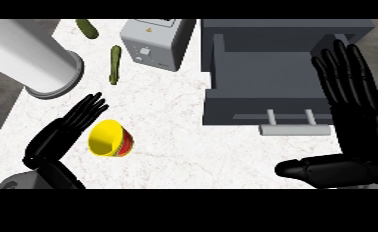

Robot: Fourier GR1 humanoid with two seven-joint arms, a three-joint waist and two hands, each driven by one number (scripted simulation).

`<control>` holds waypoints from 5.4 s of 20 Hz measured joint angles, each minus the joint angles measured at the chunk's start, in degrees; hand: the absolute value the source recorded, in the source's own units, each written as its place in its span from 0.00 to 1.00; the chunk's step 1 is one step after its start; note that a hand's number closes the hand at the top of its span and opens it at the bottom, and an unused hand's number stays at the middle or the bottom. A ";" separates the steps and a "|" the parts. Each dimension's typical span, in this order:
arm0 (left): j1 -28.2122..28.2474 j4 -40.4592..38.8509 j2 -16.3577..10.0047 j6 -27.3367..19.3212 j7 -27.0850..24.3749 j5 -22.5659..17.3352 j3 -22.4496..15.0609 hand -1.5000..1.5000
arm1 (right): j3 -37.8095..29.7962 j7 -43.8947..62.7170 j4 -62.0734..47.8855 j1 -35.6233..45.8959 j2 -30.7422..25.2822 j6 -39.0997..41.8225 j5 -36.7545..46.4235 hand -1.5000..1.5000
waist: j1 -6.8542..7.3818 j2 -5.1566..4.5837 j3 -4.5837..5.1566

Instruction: Pick up the cup, place it into the drawer and close the drawer

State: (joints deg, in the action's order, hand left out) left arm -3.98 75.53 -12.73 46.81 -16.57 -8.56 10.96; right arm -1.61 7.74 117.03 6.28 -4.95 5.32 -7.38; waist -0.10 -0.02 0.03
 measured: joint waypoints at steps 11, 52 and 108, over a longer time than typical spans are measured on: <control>-5.90 -19.13 -2.28 -6.81 -14.16 10.34 -2.56 0.00 | 0.33 0.08 0.95 -0.68 0.41 0.33 -0.02 0.00 | -0.25 -0.06 0.02; -19.31 -49.05 -1.26 -10.63 -27.95 10.39 -11.31 0.00 | -0.02 2.81 3.10 -0.30 0.15 1.08 -1.68 0.00 | -0.82 -0.28 0.08; -32.18 2.60 12.25 -52.00 3.06 -4.99 -11.30 1.00 | -2.48 2.07 3.25 -2.59 -0.63 2.32 -1.57 0.00 | -0.25 0.05 -0.04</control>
State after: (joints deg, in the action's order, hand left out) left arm -36.16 78.13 -0.48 -5.19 -13.51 -13.55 -0.34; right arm -4.09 9.82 120.28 3.70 -5.58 7.64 -8.95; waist -0.34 0.02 -0.01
